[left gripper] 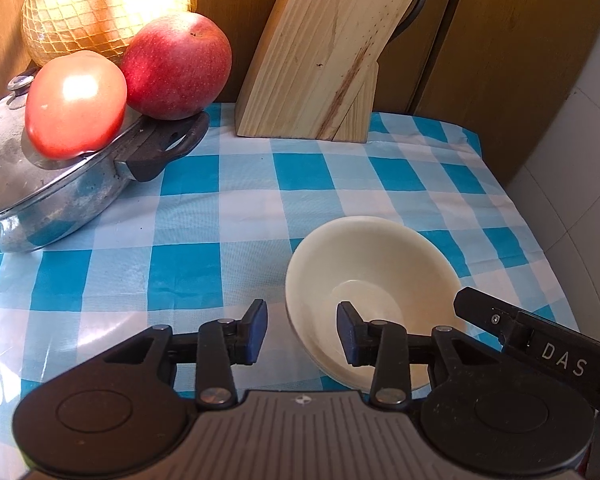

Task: Organize plates and bowls
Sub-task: 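Carry the cream bowl with both tools toward the pink-flower plate stack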

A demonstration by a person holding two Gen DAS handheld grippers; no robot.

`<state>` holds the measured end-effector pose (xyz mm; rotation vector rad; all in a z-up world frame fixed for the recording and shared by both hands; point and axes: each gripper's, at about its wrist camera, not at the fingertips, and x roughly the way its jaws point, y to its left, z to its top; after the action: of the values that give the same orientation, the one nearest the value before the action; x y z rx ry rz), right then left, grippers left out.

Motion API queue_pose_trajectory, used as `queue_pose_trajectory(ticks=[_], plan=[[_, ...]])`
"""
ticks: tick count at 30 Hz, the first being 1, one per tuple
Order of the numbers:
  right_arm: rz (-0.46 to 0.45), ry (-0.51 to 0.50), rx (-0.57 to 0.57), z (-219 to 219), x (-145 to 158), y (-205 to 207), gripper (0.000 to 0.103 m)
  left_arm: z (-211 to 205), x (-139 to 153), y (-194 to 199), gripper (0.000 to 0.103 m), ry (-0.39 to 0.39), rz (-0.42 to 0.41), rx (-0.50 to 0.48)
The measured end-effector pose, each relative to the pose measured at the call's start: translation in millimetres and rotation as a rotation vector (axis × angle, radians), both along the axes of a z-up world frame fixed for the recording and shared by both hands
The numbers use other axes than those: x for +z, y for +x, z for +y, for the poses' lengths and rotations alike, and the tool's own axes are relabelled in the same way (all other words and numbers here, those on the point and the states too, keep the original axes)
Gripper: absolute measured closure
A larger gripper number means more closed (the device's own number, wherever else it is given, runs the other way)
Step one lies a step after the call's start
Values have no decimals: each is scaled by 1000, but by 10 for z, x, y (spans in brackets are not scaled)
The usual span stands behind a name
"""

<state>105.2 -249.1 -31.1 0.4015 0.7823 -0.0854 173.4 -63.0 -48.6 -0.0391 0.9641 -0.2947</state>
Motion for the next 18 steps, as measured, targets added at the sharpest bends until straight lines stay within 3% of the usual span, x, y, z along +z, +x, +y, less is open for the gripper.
queue_pose_trajectory(ticks=[3, 9, 13, 18], plan=[[11, 13, 6, 36, -39, 28, 61, 5, -14, 6, 66, 4, -3, 0], [23, 16, 8, 80, -68, 62, 59, 3, -18, 18, 62, 9, -7, -2], [33, 21, -1, 75, -93, 87, 57, 1, -21, 40, 51, 10, -9, -4], [56, 50, 5, 87, -148, 120, 53, 5, -32, 62, 51, 17, -11, -3]])
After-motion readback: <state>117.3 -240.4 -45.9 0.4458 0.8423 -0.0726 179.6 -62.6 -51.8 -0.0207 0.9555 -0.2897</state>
